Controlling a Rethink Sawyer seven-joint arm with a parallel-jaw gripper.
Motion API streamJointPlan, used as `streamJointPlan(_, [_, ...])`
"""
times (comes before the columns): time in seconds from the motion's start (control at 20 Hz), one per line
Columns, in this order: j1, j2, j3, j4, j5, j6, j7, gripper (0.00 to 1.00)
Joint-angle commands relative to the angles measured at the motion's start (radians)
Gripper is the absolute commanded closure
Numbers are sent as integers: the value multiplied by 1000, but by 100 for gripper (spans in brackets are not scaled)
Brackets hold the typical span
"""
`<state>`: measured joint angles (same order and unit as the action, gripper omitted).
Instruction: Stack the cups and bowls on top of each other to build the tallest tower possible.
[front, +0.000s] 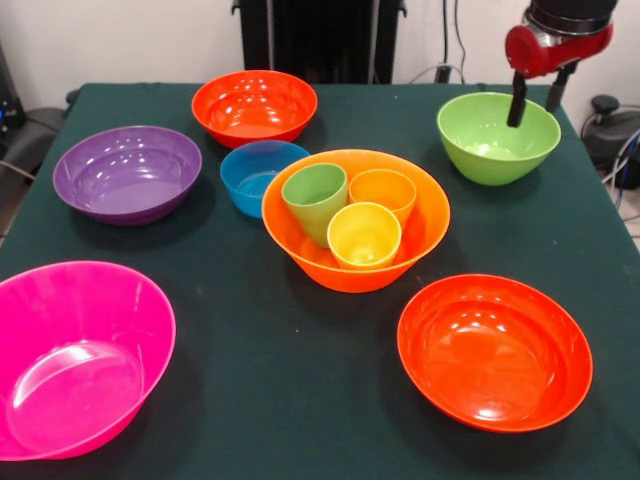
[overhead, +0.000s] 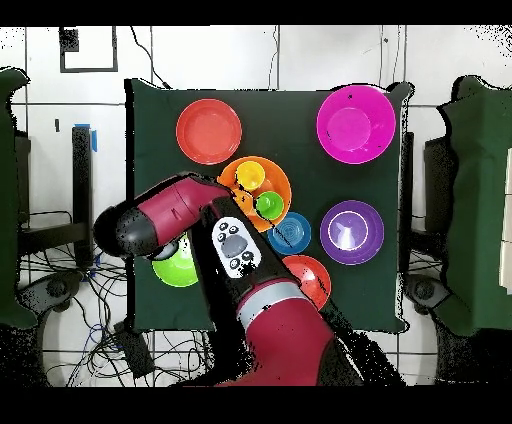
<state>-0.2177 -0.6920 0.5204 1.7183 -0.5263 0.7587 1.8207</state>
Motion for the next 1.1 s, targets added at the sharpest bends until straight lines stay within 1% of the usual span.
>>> streamJointPlan(0.05, [33,45,35,-132,-57,99,-150,0])
streamJointPlan(0.3, [40,41,31,-165,-60,121,-171,0])
streamJointPlan(0.4, [34,45,32,-161,-58,117,-181,0])
streamJointPlan(0.45, [35,55,36,-190,-55,138,-197,0])
streamJointPlan(0.7, [30,104,47,-275,-51,208,-253,0])
streamJointPlan(0.95, [1,149,60,-322,-60,237,-300,0])
streamJointPlan(1.1, [-10,180,60,-362,-64,281,-318,0])
